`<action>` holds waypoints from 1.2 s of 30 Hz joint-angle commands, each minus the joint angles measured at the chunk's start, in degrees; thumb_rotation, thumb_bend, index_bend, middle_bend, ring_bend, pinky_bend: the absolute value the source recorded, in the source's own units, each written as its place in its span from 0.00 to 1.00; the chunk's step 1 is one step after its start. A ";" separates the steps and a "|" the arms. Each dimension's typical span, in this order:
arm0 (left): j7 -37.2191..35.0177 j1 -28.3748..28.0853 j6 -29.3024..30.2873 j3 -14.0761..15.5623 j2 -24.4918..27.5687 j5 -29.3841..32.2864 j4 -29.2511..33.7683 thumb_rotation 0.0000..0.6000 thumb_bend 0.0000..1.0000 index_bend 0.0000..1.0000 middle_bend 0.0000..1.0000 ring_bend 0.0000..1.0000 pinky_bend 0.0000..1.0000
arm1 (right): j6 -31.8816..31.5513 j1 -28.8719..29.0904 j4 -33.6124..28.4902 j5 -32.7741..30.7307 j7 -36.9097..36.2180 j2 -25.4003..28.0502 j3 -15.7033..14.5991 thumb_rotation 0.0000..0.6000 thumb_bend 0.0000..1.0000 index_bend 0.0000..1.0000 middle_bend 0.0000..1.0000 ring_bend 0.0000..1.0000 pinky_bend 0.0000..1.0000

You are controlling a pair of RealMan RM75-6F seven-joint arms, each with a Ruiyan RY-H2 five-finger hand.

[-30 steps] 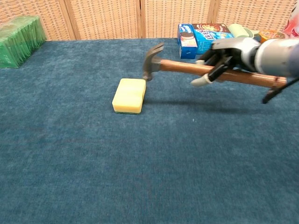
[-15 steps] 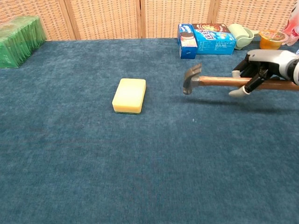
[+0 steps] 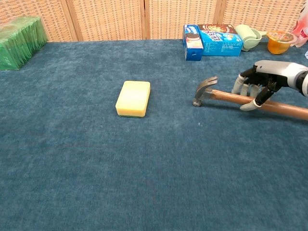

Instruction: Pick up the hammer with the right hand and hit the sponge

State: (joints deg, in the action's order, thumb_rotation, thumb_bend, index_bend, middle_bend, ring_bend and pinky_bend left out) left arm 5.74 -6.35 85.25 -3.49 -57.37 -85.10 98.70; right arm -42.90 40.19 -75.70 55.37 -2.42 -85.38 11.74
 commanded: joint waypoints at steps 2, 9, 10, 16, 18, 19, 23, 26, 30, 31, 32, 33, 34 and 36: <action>0.13 -0.10 -0.09 -0.02 -0.12 -0.06 0.14 1.00 0.19 0.29 0.23 0.14 0.18 | -0.51 -0.74 -0.93 2.05 -1.73 1.22 0.26 1.00 0.24 0.24 0.33 0.35 0.35; 0.18 0.32 0.65 0.04 -0.48 -0.14 0.02 1.00 0.19 0.29 0.22 0.14 0.18 | -8.21 -5.01 -6.40 8.14 -7.61 5.41 1.74 1.00 0.23 0.25 0.33 0.34 0.35; 0.16 0.39 0.73 0.07 -0.61 -0.12 -0.15 1.00 0.19 0.29 0.23 0.14 0.18 | -9.87 -5.79 -6.87 8.97 -8.39 5.63 1.92 1.00 0.22 0.30 0.37 0.36 0.36; -0.67 1.31 2.04 0.50 -1.66 -0.66 -1.69 1.00 0.19 0.29 0.23 0.14 0.18 | -21.84 -11.23 -8.03 14.45 -6.14 6.90 0.36 1.00 0.28 0.56 0.58 0.58 0.52; -1.38 1.77 3.02 0.40 -2.22 -0.77 -2.63 1.00 0.19 0.29 0.23 0.14 0.18 | -25.22 -13.27 -8.31 15.99 -5.05 7.80 -0.60 1.00 0.30 0.58 0.62 0.64 0.58; -1.86 1.97 3.54 0.33 -2.59 -0.91 -3.17 1.00 0.19 0.29 0.23 0.14 0.18 | -26.57 -14.09 -8.31 16.51 -4.44 8.10 -0.99 1.00 0.31 0.60 0.64 0.66 0.60; -3.67 2.86 4.95 0.54 -3.74 -1.39 -5.09 1.00 0.19 0.29 0.23 0.14 0.18 | -31.40 -17.60 -8.28 18.77 -1.29 9.89 -3.12 1.00 0.34 0.62 0.69 0.73 0.67; -4.55 3.64 6.15 0.70 -4.59 -1.69 -6.35 1.00 0.19 0.29 0.23 0.14 0.18 | -35.21 -20.62 -8.07 20.59 0.70 11.28 -4.88 1.00 0.36 0.63 0.72 0.77 0.69; -5.47 4.39 7.16 0.85 -5.37 -1.84 -7.51 1.00 0.19 0.29 0.23 0.16 0.19 | -37.75 -23.31 -8.35 22.13 1.91 12.69 -6.69 1.00 0.37 0.64 0.73 0.78 0.69; -5.59 4.54 7.34 0.86 -5.49 -1.82 -7.69 1.00 0.19 0.30 0.23 0.16 0.20 | -38.15 -23.82 -8.52 22.39 2.07 13.00 -7.05 1.00 0.37 0.64 0.73 0.78 0.69; -5.77 4.77 7.59 0.88 -5.69 -1.74 -7.97 1.00 0.19 0.31 0.23 0.16 0.20 | -38.83 -24.60 -8.76 22.76 2.23 13.42 -7.53 1.00 0.37 0.64 0.73 0.78 0.69; -5.93 5.01 7.84 0.91 -5.90 -1.68 -8.26 1.00 0.19 0.32 0.23 0.17 0.21 | -39.57 -25.38 -8.99 23.11 2.30 13.79 -7.94 1.00 0.37 0.64 0.73 0.78 0.69; -6.02 5.17 7.97 0.97 -6.04 -1.65 -8.44 1.00 0.19 0.33 0.23 0.17 0.21 | -40.01 -25.90 -9.19 23.32 2.28 14.05 -8.22 1.00 0.37 0.64 0.73 0.78 0.69; -6.23 5.57 8.18 1.19 -6.26 -1.60 -8.79 1.00 0.19 0.34 0.23 0.18 0.22 | -41.05 -27.25 -9.85 23.73 2.04 14.80 -8.92 1.00 0.37 0.64 0.73 0.78 0.69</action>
State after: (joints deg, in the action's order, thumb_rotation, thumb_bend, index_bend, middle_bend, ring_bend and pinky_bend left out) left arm -0.41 -0.86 93.35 -2.38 -63.54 -86.73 89.98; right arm -83.32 13.70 -85.04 78.66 -0.34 -71.17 3.40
